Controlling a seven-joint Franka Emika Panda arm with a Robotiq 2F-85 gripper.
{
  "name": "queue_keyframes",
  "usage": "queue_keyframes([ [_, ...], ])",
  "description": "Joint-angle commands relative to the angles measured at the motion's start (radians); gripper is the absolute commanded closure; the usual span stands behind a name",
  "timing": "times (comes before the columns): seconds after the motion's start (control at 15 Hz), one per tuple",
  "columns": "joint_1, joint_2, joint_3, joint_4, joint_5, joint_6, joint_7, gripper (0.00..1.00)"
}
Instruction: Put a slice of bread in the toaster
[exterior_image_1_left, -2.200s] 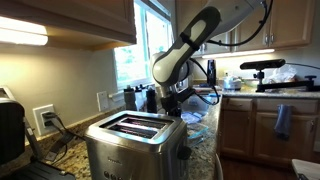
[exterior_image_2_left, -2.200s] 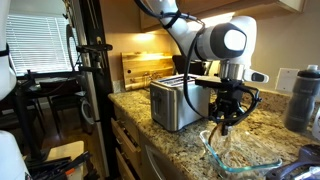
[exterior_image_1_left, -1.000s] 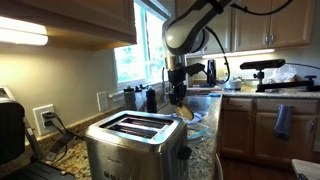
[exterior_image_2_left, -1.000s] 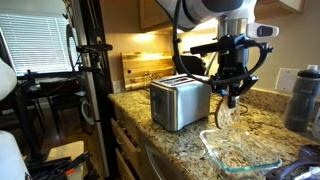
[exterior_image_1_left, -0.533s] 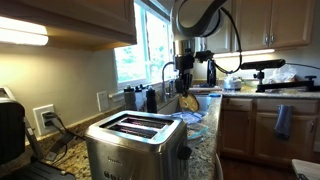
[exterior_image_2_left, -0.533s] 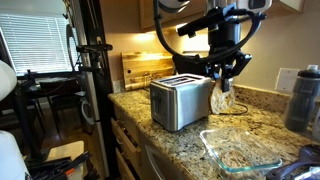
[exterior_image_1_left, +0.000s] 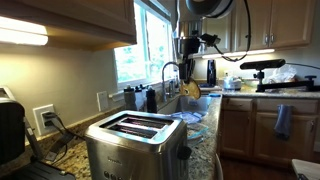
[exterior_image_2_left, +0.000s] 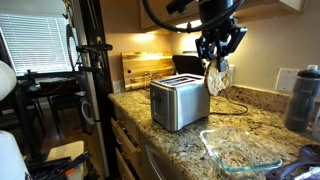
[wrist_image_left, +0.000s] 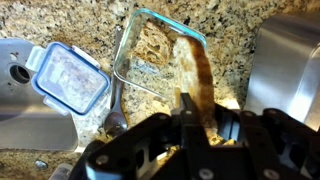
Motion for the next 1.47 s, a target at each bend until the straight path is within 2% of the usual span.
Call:
queue_keyframes([
  [0.0,0.019,-0.062,0.005,-0.027,-0.003,-0.019,-0.019,0.94],
  [0.67,0.075,-0.095,0.059,-0.013,0.003,-0.038,-0.009,0.94],
  [1.4,0.123,-0.083,0.084,0.011,0.037,-0.082,-0.017,0.94],
])
